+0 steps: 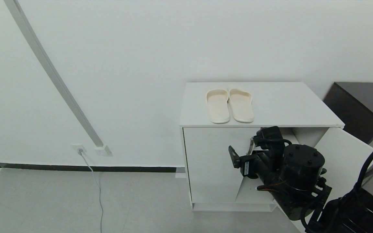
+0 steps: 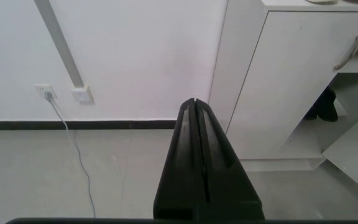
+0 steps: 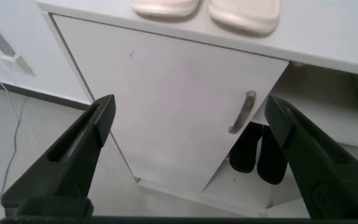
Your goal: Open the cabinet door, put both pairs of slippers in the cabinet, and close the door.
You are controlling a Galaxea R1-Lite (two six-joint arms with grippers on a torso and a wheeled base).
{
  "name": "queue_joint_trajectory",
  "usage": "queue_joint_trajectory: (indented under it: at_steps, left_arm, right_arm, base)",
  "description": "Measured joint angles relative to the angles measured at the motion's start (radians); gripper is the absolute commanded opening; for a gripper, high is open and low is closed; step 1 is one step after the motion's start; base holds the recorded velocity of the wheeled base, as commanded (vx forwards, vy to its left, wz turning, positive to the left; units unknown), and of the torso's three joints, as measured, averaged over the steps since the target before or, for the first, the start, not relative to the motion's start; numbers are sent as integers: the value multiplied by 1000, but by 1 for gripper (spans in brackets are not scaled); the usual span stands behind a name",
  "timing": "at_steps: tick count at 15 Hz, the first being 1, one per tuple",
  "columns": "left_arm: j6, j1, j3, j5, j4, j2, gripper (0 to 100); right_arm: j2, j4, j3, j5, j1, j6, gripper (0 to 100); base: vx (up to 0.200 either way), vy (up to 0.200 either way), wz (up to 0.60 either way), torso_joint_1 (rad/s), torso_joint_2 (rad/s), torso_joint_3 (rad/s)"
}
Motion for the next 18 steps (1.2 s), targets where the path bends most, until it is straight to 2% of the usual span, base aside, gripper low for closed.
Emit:
queue_joint_trajectory:
  at_steps: [5,10,14,18]
  left_arm:
    - [0,0,0,0,0,0,0]
    - [0,0,0,0,0,0,0]
    - [0,0,0,-1,0,0,0]
    - [6,0,0,-3,0,0,0]
  right_arm:
    - [0,-6,10,30,-1,1,100]
    - [-3,-23,18,44,-13,-11,100]
    - [-23,33,-5,44,-12,-4,100]
    - [-31,44,-14,41,-11,-4,100]
  base:
    - [0,0,0,133,-282,-151]
    - [0,0,0,0,0,0]
    - [0,0,0,0,0,0]
    - [0,0,0,4,0,134]
